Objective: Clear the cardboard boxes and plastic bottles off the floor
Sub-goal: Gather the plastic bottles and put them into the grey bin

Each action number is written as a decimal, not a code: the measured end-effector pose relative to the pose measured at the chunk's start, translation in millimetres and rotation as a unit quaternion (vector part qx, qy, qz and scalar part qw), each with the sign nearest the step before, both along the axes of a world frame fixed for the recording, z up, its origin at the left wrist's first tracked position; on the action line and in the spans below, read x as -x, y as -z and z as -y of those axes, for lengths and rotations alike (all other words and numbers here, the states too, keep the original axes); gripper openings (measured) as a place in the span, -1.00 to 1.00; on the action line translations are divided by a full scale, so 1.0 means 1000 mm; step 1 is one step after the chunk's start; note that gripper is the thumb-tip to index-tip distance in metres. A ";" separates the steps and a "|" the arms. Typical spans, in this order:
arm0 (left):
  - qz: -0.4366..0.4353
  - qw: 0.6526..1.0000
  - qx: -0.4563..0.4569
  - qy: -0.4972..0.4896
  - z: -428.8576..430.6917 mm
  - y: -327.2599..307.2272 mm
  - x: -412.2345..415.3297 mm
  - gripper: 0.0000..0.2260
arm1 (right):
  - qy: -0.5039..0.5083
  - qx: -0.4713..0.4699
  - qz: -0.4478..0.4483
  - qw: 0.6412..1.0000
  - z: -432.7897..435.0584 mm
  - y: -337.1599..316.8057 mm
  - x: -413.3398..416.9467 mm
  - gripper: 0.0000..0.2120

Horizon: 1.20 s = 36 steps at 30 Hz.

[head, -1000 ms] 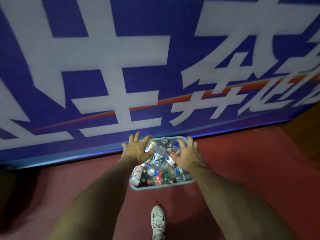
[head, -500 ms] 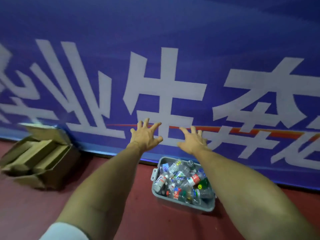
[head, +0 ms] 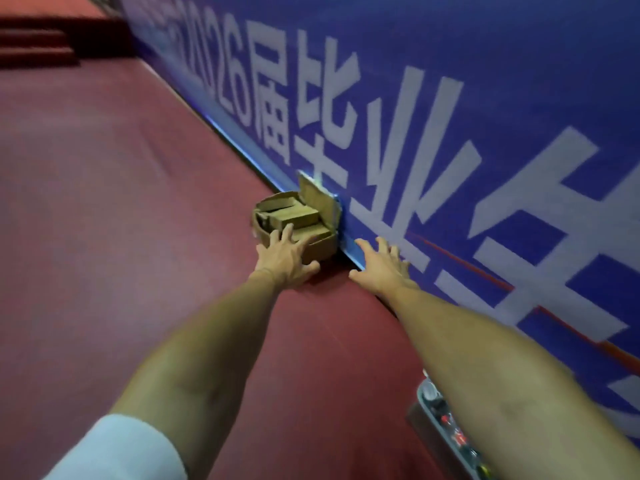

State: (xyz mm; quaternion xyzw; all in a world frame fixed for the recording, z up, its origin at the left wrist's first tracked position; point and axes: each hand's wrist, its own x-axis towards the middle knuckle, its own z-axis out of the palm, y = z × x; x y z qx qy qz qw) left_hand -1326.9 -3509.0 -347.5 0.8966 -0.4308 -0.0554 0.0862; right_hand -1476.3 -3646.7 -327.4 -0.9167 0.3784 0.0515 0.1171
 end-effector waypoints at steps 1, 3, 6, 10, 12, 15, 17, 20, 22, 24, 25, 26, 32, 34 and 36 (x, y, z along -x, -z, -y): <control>-0.001 1.000 0.000 -0.030 -0.031 0.002 -0.022 -0.39 | -0.033 -0.004 -0.002 0.999 -0.026 0.003 -0.031 -0.29; 0.003 0.996 -0.005 -0.089 -0.097 0.010 -0.065 -0.37 | -0.092 -0.005 -0.003 0.996 -0.082 0.011 -0.091 -0.30; 0.005 0.986 -0.027 -0.164 -0.204 0.023 -0.127 -0.37 | -0.169 -0.007 -0.009 0.985 -0.172 0.024 -0.175 -0.31; 0.006 0.966 -0.047 -0.255 -0.345 0.032 -0.194 -0.38 | -0.259 -0.015 -0.005 0.966 -0.295 0.031 -0.274 -0.31; -0.005 0.954 -0.052 -0.297 -0.408 0.033 -0.216 -0.38 | -0.302 -0.020 -0.007 0.953 -0.354 0.033 -0.314 -0.31; -0.018 0.934 -0.055 -0.352 -0.492 0.038 -0.238 -0.38 | -0.363 -0.019 -0.019 0.932 -0.435 0.036 -0.365 -0.31; -0.023 0.918 -0.054 -0.392 -0.543 0.041 -0.249 -0.37 | -0.403 -0.016 -0.022 0.915 -0.484 0.037 -0.398 -0.31; -0.030 0.887 -0.043 -0.458 -0.614 0.050 -0.265 -0.38 | -0.466 -0.011 -0.022 0.885 -0.554 0.044 -0.446 -0.31; -0.036 0.867 -0.040 -0.496 -0.656 0.053 -0.274 -0.38 | -0.503 -0.011 -0.024 0.864 -0.596 0.050 -0.476 -0.31; -0.042 0.845 -0.035 -0.533 -0.692 0.057 -0.285 -0.38 | -0.536 -0.009 -0.025 0.844 -0.635 0.057 -0.505 -0.31; -0.047 0.833 -0.034 -0.550 -0.708 0.058 -0.292 -0.38 | -0.551 -0.008 -0.026 0.834 -0.654 0.061 -0.521 -0.30; -0.050 0.823 -0.032 -0.565 -0.724 0.059 -0.300 -0.38 | -0.566 -0.007 -0.027 0.824 -0.673 0.064 -0.537 -0.30; -0.050 0.771 -0.044 -0.634 -0.799 0.057 -0.364 -0.37 | -0.647 -0.014 -0.017 0.762 -0.771 0.074 -0.638 -0.28; -0.057 0.752 -0.034 -0.656 -0.820 0.055 -0.388 -0.37 | -0.669 -0.017 -0.021 0.743 -0.798 0.073 -0.668 -0.28; -0.049 0.731 -0.015 -0.681 -0.844 0.053 -0.412 -0.39 | -0.684 -0.011 -0.020 0.729 -0.826 0.069 -0.699 -0.27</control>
